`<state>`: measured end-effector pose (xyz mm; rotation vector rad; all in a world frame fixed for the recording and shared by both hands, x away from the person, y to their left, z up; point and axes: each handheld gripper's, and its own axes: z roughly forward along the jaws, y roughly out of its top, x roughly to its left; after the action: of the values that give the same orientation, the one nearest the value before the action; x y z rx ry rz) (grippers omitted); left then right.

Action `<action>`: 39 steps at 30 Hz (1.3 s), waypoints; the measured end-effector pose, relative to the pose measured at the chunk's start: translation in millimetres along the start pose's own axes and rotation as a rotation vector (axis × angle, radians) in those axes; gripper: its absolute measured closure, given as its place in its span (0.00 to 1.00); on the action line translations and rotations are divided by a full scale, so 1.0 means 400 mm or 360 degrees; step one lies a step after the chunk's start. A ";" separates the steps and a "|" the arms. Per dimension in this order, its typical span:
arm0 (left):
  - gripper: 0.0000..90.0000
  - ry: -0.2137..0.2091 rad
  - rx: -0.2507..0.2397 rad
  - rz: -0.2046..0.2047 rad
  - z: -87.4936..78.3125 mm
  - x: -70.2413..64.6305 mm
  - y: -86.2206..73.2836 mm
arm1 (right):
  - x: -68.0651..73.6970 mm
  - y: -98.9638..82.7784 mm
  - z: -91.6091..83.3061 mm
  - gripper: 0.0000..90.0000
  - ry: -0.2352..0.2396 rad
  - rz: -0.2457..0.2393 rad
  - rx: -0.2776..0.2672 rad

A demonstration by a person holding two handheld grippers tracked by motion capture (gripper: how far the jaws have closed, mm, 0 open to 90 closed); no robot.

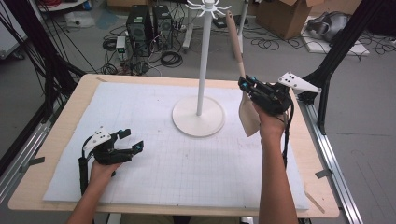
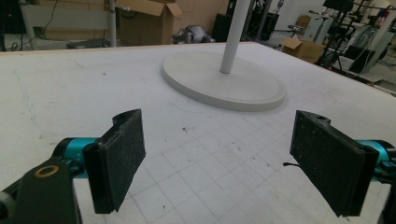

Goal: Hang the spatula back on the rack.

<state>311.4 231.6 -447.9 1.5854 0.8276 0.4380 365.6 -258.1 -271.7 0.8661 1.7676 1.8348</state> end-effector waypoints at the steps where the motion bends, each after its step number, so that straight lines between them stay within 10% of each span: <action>1: 0.20 -0.0002 -0.0001 -0.0008 0.001 -0.001 0.000 | -0.001 -0.001 0.003 0.87 0.0005 0.0004 0.0005; 39: 0.20 0.0001 -0.0005 0.0009 -0.001 -0.002 0.001 | -0.019 -0.029 0.044 0.77 0.0000 0.0031 0.0076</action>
<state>310.9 231.3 -447.3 1.5851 0.8230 0.4438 382.2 -250.0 -284.7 0.9045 1.8159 1.8114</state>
